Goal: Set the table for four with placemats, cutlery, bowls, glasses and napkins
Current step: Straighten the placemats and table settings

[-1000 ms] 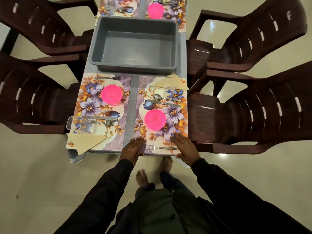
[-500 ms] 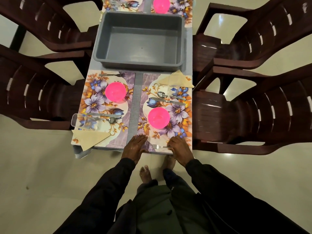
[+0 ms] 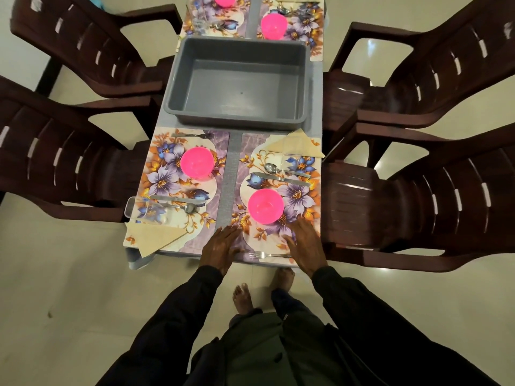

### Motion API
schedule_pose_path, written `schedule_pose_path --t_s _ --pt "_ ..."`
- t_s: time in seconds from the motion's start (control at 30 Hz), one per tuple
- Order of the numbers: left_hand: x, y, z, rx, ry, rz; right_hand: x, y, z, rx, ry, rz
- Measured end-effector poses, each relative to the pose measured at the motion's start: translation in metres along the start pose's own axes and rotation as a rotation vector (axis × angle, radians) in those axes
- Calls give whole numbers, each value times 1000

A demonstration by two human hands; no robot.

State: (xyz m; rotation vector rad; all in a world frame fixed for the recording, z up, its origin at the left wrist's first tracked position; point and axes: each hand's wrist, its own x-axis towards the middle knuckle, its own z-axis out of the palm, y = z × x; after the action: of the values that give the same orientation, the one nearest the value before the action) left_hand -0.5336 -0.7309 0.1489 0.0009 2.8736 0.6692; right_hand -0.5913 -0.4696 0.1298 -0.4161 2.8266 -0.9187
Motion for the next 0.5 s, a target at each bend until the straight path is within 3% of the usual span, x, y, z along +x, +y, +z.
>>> schedule_pose_path --t_s 0.1,0.3,0.5 --pt "14 2 -10 -50 -10 -101 35 -9 -10 71 -15 27" --pt "32 4 -21 -57 30 -157 92 -25 -6 -9 -277 -103" --pt "42 6 -34 -81 51 -162 92 -24 -4 21 -326 -164"
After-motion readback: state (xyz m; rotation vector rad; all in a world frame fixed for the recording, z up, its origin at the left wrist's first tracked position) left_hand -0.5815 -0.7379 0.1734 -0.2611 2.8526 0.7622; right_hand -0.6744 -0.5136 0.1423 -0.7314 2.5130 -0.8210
